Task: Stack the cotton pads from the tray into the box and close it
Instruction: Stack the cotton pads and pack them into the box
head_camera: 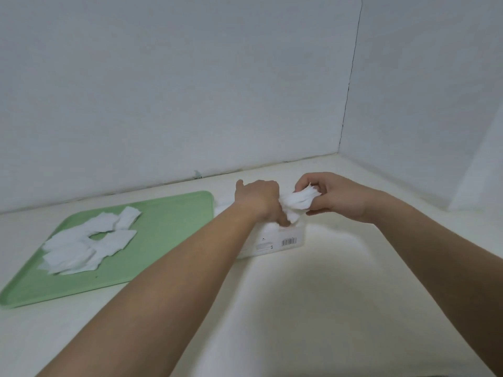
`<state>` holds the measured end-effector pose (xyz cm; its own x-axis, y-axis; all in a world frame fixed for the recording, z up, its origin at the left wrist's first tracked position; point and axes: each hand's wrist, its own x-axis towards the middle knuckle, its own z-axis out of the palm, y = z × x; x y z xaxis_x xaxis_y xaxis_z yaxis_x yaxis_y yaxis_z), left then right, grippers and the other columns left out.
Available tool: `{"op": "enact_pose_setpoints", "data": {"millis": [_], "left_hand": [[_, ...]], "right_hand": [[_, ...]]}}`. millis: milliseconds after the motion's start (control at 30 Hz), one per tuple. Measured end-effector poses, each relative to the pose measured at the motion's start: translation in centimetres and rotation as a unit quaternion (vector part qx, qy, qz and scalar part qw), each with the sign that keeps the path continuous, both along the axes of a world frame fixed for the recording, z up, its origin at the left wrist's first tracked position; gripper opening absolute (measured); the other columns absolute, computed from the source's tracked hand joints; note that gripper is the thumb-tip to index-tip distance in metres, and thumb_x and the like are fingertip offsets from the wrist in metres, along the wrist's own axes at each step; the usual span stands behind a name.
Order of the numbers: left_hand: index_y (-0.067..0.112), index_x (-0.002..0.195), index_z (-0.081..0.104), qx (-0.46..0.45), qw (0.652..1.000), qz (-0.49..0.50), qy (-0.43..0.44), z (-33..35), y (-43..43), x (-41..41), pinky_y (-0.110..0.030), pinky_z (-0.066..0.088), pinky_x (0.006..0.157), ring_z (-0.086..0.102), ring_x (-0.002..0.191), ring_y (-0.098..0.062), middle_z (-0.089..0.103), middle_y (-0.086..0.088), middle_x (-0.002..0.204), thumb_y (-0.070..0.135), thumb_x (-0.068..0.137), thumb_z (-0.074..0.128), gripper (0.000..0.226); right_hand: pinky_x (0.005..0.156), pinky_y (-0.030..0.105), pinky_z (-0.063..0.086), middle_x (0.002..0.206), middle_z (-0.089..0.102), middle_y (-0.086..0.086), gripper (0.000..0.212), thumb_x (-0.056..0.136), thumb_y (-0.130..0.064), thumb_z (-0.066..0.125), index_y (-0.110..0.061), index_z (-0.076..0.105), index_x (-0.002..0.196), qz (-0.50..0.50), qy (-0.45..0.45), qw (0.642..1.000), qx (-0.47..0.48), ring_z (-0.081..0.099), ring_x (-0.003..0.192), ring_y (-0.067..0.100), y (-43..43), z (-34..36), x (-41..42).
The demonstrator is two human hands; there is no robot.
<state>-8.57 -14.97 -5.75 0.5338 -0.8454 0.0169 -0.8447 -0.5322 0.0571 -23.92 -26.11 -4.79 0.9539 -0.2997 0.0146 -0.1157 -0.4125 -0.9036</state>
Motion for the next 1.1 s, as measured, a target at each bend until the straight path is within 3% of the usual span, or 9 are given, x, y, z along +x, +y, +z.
{"op": "enact_pose_setpoints", "data": {"millis": [133, 300, 433, 567, 667, 800, 933, 1033, 1100], "left_hand": [[0.022, 0.115, 0.063, -0.025, 1.0, -0.01, -0.009, 0.1, 0.4, 0.5, -0.034, 0.042, 0.086, 0.063, 0.1, -0.022, 0.069, 0.004, 0.106, 0.047, 0.072, 0.08, 0.053], [0.029, 0.124, 0.061, -0.052, 0.999, -0.005, 0.015, 0.0, 0.6, 0.8, -0.031, 0.044, 0.076, 0.062, 0.102, -0.023, 0.066, 0.003, 0.114, 0.027, 0.085, 0.062, 0.039], [0.026, 0.111, 0.064, -0.055, 0.998, -0.001, 0.013, -0.2, 0.6, 0.7, -0.029, 0.041, 0.068, 0.062, 0.092, -0.023, 0.067, 0.004, 0.101, 0.031, 0.086, 0.061, 0.026], [0.024, 0.1, 0.066, -0.048, 0.999, -0.001, 0.019, -0.2, 0.7, 0.6, -0.025, 0.035, 0.056, 0.064, 0.084, -0.022, 0.067, 0.004, 0.088, 0.034, 0.078, 0.069, 0.025], [0.023, 0.104, 0.067, -0.05, 0.999, -0.003, 0.018, -0.4, 0.8, 0.7, -0.026, 0.039, 0.06, 0.066, 0.088, -0.023, 0.07, 0.002, 0.094, 0.033, 0.08, 0.068, 0.026], [0.025, 0.109, 0.068, -0.058, 0.998, -0.002, 0.021, -0.4, 0.9, 0.9, -0.028, 0.044, 0.066, 0.066, 0.09, -0.023, 0.071, 0.003, 0.098, 0.034, 0.083, 0.068, 0.027], [0.026, 0.106, 0.071, -0.059, 0.997, 0.009, 0.045, -0.4, 0.9, 0.9, -0.028, 0.05, 0.07, 0.068, 0.091, -0.021, 0.073, 0.005, 0.095, 0.037, 0.078, 0.073, 0.03], [0.027, 0.107, 0.071, -0.057, 0.997, 0.011, 0.06, -0.1, 1.0, 0.9, -0.03, 0.053, 0.074, 0.069, 0.092, -0.02, 0.074, 0.005, 0.096, 0.035, 0.076, 0.074, 0.032], [0.027, 0.109, 0.071, -0.047, 0.996, 0.012, 0.08, 0.0, 1.1, 1.0, -0.031, 0.054, 0.077, 0.069, 0.093, -0.019, 0.074, 0.004, 0.099, 0.032, 0.077, 0.073, 0.033]], "right_hand": [[0.059, 0.013, 0.041, 0.075, 0.057, -0.007, 0.025, 0.083, 0.003, 0.059, -0.019, 0.064, 0.094, 0.019, 0.057, 0.992, -0.113, 0.049, 0.065, 0.008, 0.9, 0.7, 0.0], [0.066, 0.026, 0.041, 0.083, 0.062, -0.011, 0.024, 0.083, -0.004, 0.056, -0.025, 0.063, 0.093, -0.009, 0.036, 0.952, -0.304, 0.053, 0.075, 0.013, 2.0, 0.6, 0.9], [0.065, 0.033, 0.044, 0.086, 0.064, -0.005, 0.022, 0.086, -0.008, 0.051, -0.028, 0.059, 0.091, -0.007, 0.092, 0.912, -0.399, 0.058, 0.081, 0.02, 3.7, 1.0, 1.3], [0.057, 0.03, 0.038, 0.079, 0.056, -0.007, 0.027, 0.084, -0.008, 0.051, -0.035, 0.051, 0.088, -0.039, 0.15, 0.841, -0.519, 0.056, 0.077, 0.02, 4.7, 1.9, 2.1], [0.06, 0.031, 0.042, 0.083, 0.06, -0.003, 0.024, 0.084, -0.01, 0.054, -0.034, 0.05, 0.08, -0.016, 0.181, 0.835, -0.52, 0.06, 0.082, 0.022, 4.6, 2.1, 2.8], [0.069, 0.033, 0.047, 0.088, 0.061, -0.005, 0.011, 0.088, -0.031, 0.07, -0.029, 0.061, 0.093, 0.032, 0.21, 0.861, -0.462, 0.06, 0.086, 0.02, 4.2, 2.2, 3.4], [0.065, 0.031, 0.044, 0.083, 0.056, -0.01, 0.014, 0.089, -0.041, 0.067, -0.03, 0.065, 0.097, 0.035, 0.237, 0.833, -0.5, 0.057, 0.082, 0.018, 4.0, 1.7, 3.7], [0.059, 0.029, 0.038, 0.074, 0.053, -0.009, 0.015, 0.092, -0.042, 0.062, -0.03, 0.062, 0.083, 0.039, 0.246, 0.829, -0.501, 0.053, 0.073, 0.017, 4.2, 1.4, 4.0], [0.06, 0.03, 0.038, 0.074, 0.057, -0.005, 0.02, 0.098, -0.04, 0.054, -0.025, 0.065, 0.088, 0.058, 0.273, 0.824, -0.493, 0.055, 0.072, 0.018, 4.4, 1.7, 4.0]]}}
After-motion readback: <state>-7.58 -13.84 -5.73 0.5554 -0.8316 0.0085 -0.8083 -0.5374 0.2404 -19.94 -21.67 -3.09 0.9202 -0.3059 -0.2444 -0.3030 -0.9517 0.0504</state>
